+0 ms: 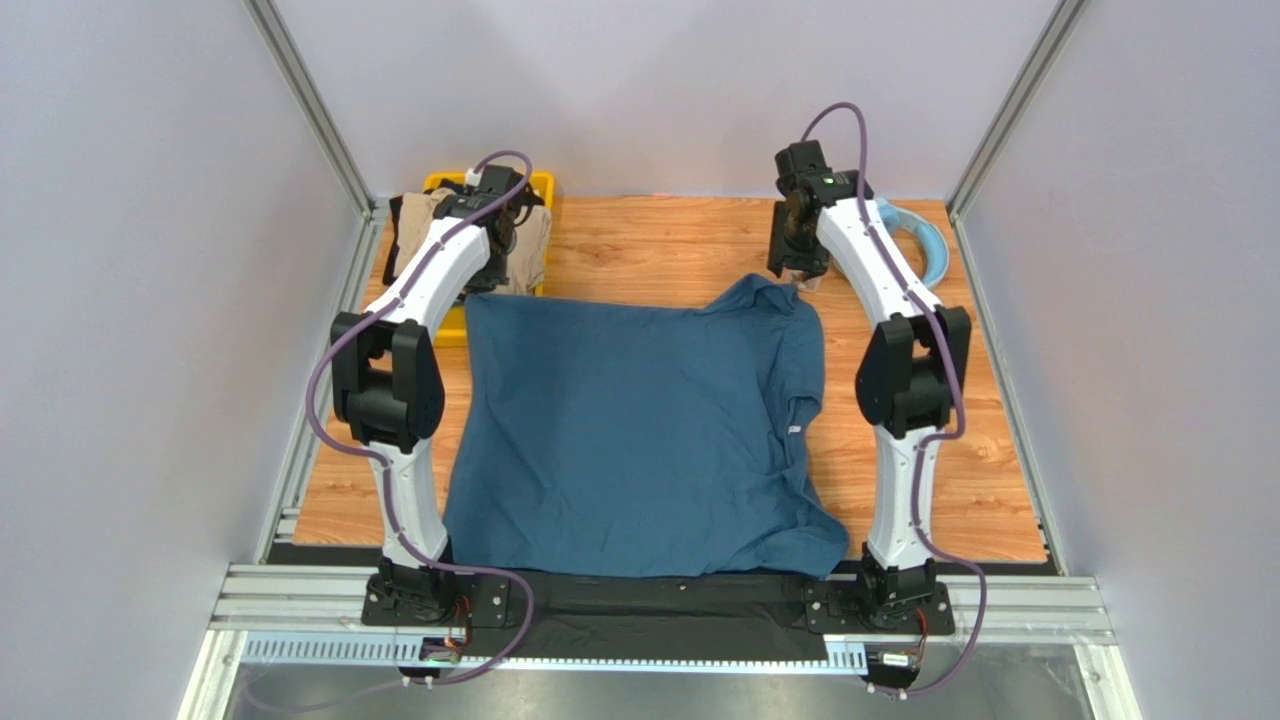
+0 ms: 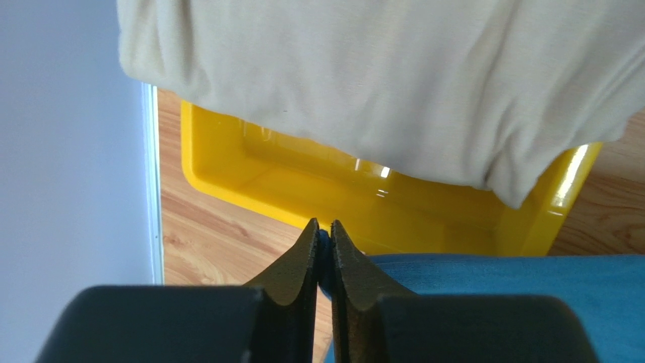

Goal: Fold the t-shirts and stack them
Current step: Flatten the tshirt out

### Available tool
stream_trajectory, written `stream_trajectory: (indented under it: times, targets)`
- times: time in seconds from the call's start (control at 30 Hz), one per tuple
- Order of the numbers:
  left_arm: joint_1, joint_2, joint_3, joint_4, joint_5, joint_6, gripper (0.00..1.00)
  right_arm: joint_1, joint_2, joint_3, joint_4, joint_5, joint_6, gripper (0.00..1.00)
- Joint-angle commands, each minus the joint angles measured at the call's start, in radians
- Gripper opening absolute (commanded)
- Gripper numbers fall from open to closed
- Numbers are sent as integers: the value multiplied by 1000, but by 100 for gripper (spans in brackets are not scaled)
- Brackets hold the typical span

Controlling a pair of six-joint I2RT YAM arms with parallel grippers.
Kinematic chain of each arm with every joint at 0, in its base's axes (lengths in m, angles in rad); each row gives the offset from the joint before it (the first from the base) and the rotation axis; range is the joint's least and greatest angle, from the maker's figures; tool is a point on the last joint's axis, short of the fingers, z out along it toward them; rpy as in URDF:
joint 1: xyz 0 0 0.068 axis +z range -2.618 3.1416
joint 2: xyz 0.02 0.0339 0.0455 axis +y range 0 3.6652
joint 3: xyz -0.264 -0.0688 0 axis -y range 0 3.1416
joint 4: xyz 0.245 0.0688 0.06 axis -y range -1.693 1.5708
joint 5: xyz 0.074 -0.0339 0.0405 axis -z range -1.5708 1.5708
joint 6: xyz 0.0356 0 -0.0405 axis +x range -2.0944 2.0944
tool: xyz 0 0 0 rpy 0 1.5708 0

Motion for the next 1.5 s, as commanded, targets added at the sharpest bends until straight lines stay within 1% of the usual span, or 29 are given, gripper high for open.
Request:
stream_trajectory:
  times: [0.0, 0.03, 0.13, 0.2, 0.23, 0.27, 0.33, 0.37, 0.43, 0.47, 0.5, 0.57, 0.6, 0.67, 0.7, 0.73, 0.77, 0.8, 0.87, 0.9, 0.97, 1.0, 1.07, 1.17, 1.37, 1.47]
  targets:
    - [37, -80, 53, -25, -40, -6, 21, -22, -318, -153, 30, 42, -29, 45]
    - [42, -89, 54, -29, -44, -9, 22, -24, -358, -232, 40, 9, -32, 46]
    - [47, -133, 35, -46, -50, -21, 22, -22, -458, -365, 16, -69, -26, 47]
    - [47, -176, 15, -43, -47, -29, 23, -21, -479, -411, -13, -99, -27, 47]
    - [48, -190, -6, -40, -44, -29, 28, -19, -484, -434, -42, -128, -32, 47]
    - [48, -210, -17, -39, -42, -29, 36, -19, -487, -466, -56, -152, -32, 47]
    - [48, -233, -31, -46, -8, -32, 37, -10, -486, -497, -71, -226, -41, 46]
    - [48, -244, -35, -61, 60, -40, 37, 2, -483, -521, -72, -237, -40, 46]
    - [47, -297, -83, -66, 166, -87, 35, 16, -463, -535, -79, -254, -38, 46]
    - [44, -320, -112, -55, 271, -109, 34, 34, -437, -545, -87, -255, -38, 46]
    - [27, -343, -193, -40, 309, -127, 33, 42, -417, -552, -88, -257, -38, 46]
    - [-7, -411, -285, 13, 358, -167, 31, 63, -382, -557, -96, -246, -40, 45]
    - [-45, -429, -374, 35, 364, -179, 27, 67, -345, -569, -90, -242, -35, 43]
    - [-79, -449, -448, 78, 396, -207, 22, 74, -311, -578, -69, -235, -26, 40]
    - [-103, -446, -494, 80, 409, -225, 12, 74, -285, -587, -53, -229, -17, 38]
    - [-111, -437, -515, 93, 427, -248, 7, 74, -268, -588, -47, -225, -14, 36]
    - [-119, -433, -535, 104, 461, -261, 4, 74, -254, -588, -42, -216, -9, 34]
    - [-131, -426, -572, 116, 475, -268, 3, 74, -215, -583, -44, -200, -10, 33]
    - [-145, -414, -598, 150, 499, -279, 0, 74, -176, -572, -52, -199, -20, 30]
    - [-153, -402, -611, 156, 506, -281, 0, 74, -144, -568, -58, -177, -23, 27]
    - [-157, -388, -614, 164, 506, -279, 0, 74, -115, -561, -68, -148, -17, 26]
    - [-159, -368, -614, 162, 525, -278, 0, 74, -104, -560, -72, -136, -12, 22]
    - [-160, -348, -618, 161, 532, -273, 0, 74, -78, -563, -75, -122, 9, 16]
    - [-160, -316, -634, 166, 539, -270, 0, 59, -64, -581, -82, -108, 26, 5]
    - [-160, -301, -687, 193, 564, -282, 0, -10, -73, -640, -75, -108, 29, 3]
    - [-159, -272, -690, 192, 575, -281, 0, -55, -76, -638, -75, -120, 29, 2]
